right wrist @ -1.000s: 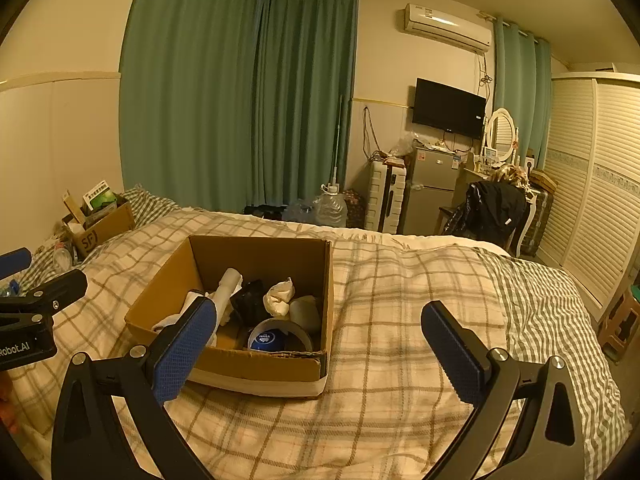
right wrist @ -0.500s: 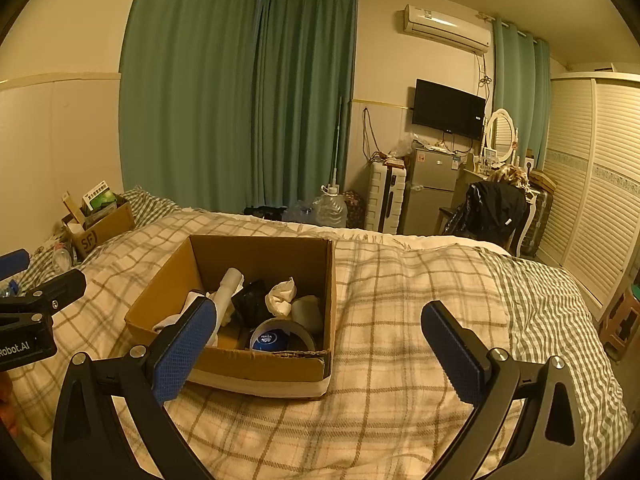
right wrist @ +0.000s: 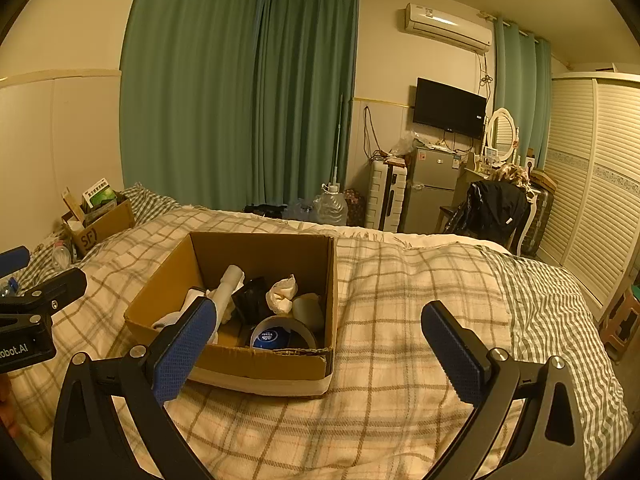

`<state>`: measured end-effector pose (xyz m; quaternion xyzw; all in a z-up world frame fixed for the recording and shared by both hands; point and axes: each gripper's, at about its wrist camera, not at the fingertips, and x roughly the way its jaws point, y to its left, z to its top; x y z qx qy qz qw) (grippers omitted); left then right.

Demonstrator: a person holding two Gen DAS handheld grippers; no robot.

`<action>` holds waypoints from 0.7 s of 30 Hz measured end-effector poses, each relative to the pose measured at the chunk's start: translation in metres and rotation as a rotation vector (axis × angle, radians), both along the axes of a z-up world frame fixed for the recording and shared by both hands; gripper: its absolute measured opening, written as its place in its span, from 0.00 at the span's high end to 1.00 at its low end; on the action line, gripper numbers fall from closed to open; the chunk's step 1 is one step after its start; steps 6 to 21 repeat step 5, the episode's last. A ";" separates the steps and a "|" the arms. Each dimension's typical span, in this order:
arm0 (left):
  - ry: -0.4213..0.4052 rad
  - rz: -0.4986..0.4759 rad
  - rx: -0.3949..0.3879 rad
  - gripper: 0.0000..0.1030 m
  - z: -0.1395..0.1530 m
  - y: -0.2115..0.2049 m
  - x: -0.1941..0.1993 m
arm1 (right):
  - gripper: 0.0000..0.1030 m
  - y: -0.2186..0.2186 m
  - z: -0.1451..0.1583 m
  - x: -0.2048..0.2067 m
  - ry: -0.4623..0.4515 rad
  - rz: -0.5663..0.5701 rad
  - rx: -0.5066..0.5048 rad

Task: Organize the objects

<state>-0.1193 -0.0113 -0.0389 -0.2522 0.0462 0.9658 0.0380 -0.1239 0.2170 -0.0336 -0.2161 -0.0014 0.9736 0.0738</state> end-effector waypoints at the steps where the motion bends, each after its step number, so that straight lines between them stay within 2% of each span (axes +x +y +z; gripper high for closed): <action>1: 0.002 0.000 -0.003 0.00 0.000 0.000 0.000 | 0.00 0.000 0.000 0.000 -0.001 0.000 0.001; 21: 0.008 0.000 -0.019 0.00 -0.002 0.002 0.000 | 0.00 -0.001 -0.002 -0.001 -0.010 0.001 0.002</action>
